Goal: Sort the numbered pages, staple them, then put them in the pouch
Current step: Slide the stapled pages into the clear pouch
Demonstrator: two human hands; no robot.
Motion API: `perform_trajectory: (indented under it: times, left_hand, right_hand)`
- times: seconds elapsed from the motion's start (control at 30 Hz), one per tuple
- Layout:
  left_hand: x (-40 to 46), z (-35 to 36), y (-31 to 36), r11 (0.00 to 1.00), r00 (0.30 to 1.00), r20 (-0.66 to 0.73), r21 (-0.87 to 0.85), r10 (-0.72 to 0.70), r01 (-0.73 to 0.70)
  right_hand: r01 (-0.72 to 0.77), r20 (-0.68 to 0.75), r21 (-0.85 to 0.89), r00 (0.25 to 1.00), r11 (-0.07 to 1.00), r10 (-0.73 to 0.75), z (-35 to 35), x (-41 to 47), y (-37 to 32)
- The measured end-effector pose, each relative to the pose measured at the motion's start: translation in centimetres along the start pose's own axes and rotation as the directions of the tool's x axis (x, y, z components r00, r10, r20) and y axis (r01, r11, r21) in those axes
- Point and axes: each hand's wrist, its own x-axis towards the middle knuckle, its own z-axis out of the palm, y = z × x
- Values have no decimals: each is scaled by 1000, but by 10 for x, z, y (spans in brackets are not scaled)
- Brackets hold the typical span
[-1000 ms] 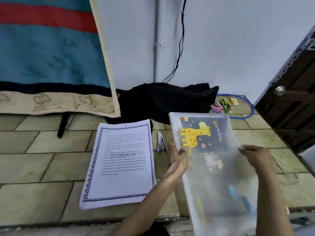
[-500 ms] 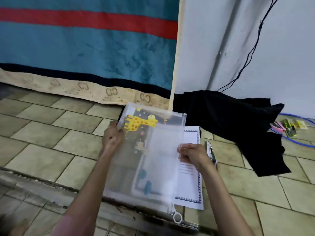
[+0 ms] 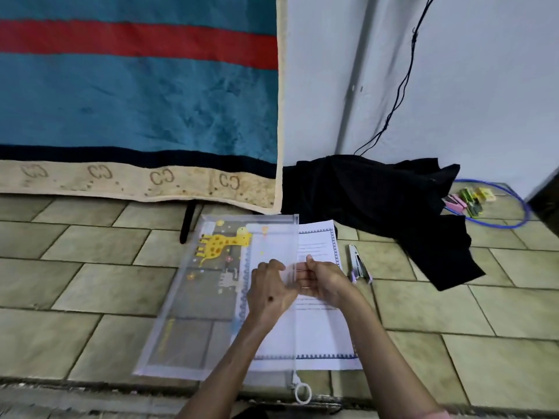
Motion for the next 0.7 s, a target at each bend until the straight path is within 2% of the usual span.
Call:
perform_trajectory:
  times: [0.13,0.23,0.37,0.43,0.5,0.57,0.63,0.7]
  left_hand:
    - [10,-4,-9,989,998,55,-148,-21,29]
    - [15,-8,-15,933,995,67,-347,-80,98]
    - [15,-7,-29,715,986,56,-682,-154,151]
    - [13,-2,-36,655,985,30,-743,-168,134]
    - [12,4,-42,641,988,18,-759,-153,113]
    - [15,8,-46,655,989,1,-749,-145,97]
    - [17,12,-51,676,992,-11,-732,-128,79]
    - [16,12,-53,676,993,-17,-734,-113,64]
  right_hand:
    - [6,53,-1,999,1000,-6,-2,2,2]
    - [52,77,-37,996,998,-49,-3,0,3]
    - [154,-36,-134,986,979,-161,6,1,10]
    - [202,-110,-165,969,965,-221,11,4,15]
    - [296,-246,-402,876,866,-414,8,3,14]
    - [285,-331,-664,717,691,-614,-6,-1,9]
    - [104,-326,-856,650,506,-686,-24,-2,6]
    - [-88,-335,-924,657,373,-675,-40,-3,8]
